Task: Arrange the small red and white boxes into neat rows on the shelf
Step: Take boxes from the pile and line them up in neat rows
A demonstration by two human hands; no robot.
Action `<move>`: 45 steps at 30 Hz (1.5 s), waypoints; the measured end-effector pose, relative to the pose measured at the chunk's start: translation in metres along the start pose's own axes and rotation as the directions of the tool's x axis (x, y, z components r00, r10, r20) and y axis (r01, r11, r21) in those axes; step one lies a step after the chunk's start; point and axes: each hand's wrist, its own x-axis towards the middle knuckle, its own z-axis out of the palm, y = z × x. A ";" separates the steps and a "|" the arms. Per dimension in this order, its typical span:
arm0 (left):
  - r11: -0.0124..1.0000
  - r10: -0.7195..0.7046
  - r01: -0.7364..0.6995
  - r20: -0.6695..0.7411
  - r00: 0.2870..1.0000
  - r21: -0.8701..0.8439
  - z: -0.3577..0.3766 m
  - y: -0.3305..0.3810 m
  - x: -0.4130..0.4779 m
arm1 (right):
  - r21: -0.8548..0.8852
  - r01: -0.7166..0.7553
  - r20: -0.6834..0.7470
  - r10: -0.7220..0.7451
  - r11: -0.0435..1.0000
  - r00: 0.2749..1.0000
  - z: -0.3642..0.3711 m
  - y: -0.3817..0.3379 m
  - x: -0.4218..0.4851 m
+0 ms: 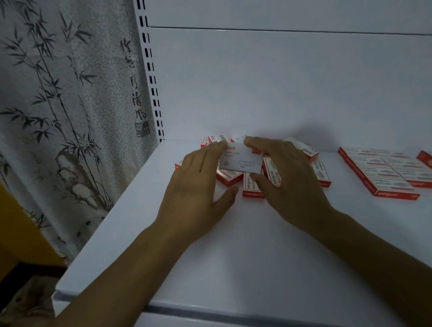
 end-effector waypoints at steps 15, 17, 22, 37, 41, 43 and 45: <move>0.996 -0.055 0.056 0.026 0.998 -0.067 0.000 0.009 -0.004 | 0.091 -0.065 0.002 0.065 0.994 0.998 -0.003 0.000 -0.004; 0.997 -0.056 0.058 0.037 0.998 -0.054 0.000 0.008 -0.004 | 0.064 -0.070 -0.011 0.071 0.996 0.997 -0.002 0.002 -0.004; 0.997 -0.052 0.055 0.070 0.996 -0.045 0.001 0.005 -0.004 | 0.019 -0.104 -0.015 0.105 0.994 0.994 0.001 0.004 -0.002; 0.997 -0.014 0.002 0.145 0.989 0.079 -0.011 0.020 0.008 | 0.077 -0.122 0.110 0.113 0.990 0.987 -0.041 0.017 0.010; 0.996 0.031 -0.046 0.183 0.983 0.079 -0.004 0.052 0.030 | 0.064 -0.103 0.081 0.098 0.993 0.992 -0.076 0.042 0.006; 0.995 0.035 -0.052 0.205 0.978 0.079 0.007 0.072 0.042 | 0.051 -0.119 0.066 0.116 0.992 0.991 -0.094 0.060 -0.001; 0.994 0.052 -0.072 0.227 0.973 0.081 0.022 0.096 0.053 | 0.031 -0.138 0.052 0.137 0.990 0.989 -0.114 0.081 -0.011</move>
